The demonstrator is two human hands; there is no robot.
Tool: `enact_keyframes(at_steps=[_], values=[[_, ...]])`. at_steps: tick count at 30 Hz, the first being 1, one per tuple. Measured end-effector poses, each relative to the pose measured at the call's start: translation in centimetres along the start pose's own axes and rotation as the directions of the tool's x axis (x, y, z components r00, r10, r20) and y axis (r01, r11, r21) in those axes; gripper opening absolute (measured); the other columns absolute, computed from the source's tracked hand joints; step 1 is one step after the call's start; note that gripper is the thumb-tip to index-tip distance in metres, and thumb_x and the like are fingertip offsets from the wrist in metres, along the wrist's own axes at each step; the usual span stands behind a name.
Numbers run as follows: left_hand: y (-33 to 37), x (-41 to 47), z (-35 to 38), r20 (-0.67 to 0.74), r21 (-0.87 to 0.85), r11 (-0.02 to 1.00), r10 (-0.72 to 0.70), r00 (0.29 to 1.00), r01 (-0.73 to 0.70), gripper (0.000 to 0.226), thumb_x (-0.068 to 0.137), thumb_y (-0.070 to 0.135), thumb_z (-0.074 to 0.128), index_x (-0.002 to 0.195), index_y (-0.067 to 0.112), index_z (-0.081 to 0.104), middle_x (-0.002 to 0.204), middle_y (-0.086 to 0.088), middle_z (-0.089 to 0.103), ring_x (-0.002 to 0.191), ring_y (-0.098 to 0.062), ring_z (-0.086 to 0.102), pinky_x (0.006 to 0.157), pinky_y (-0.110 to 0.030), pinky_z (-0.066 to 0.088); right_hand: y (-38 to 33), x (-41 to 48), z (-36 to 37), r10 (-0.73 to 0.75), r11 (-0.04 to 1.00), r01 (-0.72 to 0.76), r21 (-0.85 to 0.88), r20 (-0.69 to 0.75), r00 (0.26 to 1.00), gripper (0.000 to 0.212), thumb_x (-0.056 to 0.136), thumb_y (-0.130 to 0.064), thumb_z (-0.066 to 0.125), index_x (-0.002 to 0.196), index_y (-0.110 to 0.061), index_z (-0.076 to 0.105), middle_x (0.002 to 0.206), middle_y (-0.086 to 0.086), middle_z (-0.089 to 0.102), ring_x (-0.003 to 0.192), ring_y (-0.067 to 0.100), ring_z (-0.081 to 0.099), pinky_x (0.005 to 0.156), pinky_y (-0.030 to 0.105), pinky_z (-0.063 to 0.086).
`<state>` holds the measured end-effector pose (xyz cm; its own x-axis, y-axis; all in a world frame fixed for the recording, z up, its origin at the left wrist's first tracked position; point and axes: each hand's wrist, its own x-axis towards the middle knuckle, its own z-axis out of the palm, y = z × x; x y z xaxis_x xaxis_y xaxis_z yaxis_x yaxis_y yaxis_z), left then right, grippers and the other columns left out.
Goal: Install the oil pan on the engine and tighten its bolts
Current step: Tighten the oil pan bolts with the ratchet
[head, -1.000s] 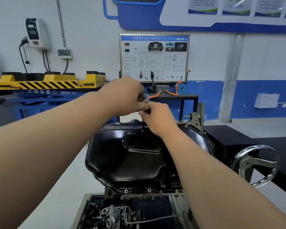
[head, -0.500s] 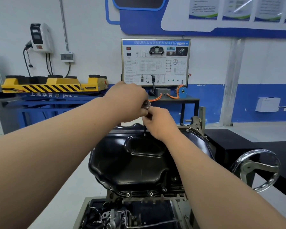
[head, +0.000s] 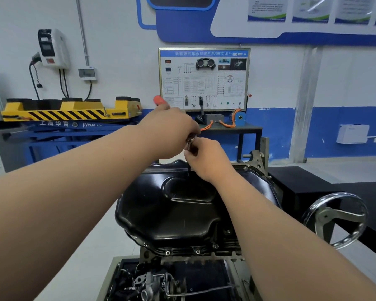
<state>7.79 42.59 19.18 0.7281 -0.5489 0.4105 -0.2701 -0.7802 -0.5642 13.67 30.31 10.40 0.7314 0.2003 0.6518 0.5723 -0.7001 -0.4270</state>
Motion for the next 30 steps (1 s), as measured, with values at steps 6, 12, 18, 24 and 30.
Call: enact_keyframes(at_steps=[6, 12, 18, 24, 30], values=[[0.6, -0.5, 0.6, -0.073, -0.097, 0.963, -0.258, 0.963, 0.250, 0.050, 0.079, 0.065, 0.050, 0.060, 0.019, 0.044, 0.057, 0.003, 0.042, 0.051, -0.012, 0.041, 0.046, -0.022, 0.025, -0.2, -0.1, -0.2, 0.019, 0.999, -0.019, -0.029, 0.010, 1.000, 0.022, 0.084, -0.017, 0.052, 0.063, -0.024, 0.047, 0.065, -0.004, 0.053, 0.059, 0.017, 0.049, 0.047, 0.028, 0.038], [1.1, 0.6, -0.2, 0.083, -0.200, 0.964, -0.162, 0.983, 0.175, 0.017, 0.086, 0.029, 0.057, 0.101, 0.023, 0.063, 0.088, 0.001, 0.061, 0.081, -0.021, 0.059, 0.063, -0.031, 0.049, -0.1, -0.1, -0.1, 0.034, 0.999, -0.033, 0.033, -0.019, 0.999, 0.011, 0.084, -0.025, 0.057, 0.074, -0.020, 0.058, 0.070, -0.006, 0.060, 0.065, 0.013, 0.055, 0.054, 0.027, 0.044], [0.1, 0.6, -0.2, -0.019, -0.039, 0.999, -0.026, 0.999, 0.025, 0.030, 0.089, 0.022, 0.053, 0.116, 0.033, 0.059, 0.100, 0.005, 0.064, 0.095, -0.022, 0.056, 0.078, -0.032, 0.040, 0.0, -0.1, -0.1, 0.028, 0.999, -0.027, 0.033, -0.034, 0.999, 0.008, 0.086, -0.023, 0.056, 0.086, -0.017, 0.062, 0.081, -0.001, 0.064, 0.073, 0.018, 0.058, 0.062, 0.031, 0.049], [0.8, 0.2, 0.6, -0.034, -0.161, 0.952, -0.270, 0.962, 0.262, 0.053, 0.078, 0.067, 0.052, 0.057, 0.018, 0.047, 0.053, 0.002, 0.044, 0.051, -0.014, 0.045, 0.047, -0.022, 0.028, -0.1, -0.1, -0.1, 0.070, 0.997, -0.070, 0.018, -0.028, 0.997, 0.019, 0.084, -0.017, 0.052, 0.066, -0.020, 0.049, 0.070, 0.002, 0.057, 0.066, 0.023, 0.053, 0.055, 0.033, 0.044], [1.2, 0.5, 0.1, 0.019, -0.251, 0.952, -0.175, 0.984, 0.174, 0.016, 0.085, 0.028, 0.058, 0.098, 0.023, 0.066, 0.086, 0.002, 0.064, 0.082, -0.022, 0.057, 0.068, -0.029, 0.041, -0.1, -0.1, -0.2, 0.034, 0.998, -0.032, 0.045, -0.026, 0.999, 0.013, 0.083, -0.023, 0.055, 0.070, -0.022, 0.053, 0.072, -0.005, 0.059, 0.064, 0.012, 0.052, 0.051, 0.026, 0.039]])
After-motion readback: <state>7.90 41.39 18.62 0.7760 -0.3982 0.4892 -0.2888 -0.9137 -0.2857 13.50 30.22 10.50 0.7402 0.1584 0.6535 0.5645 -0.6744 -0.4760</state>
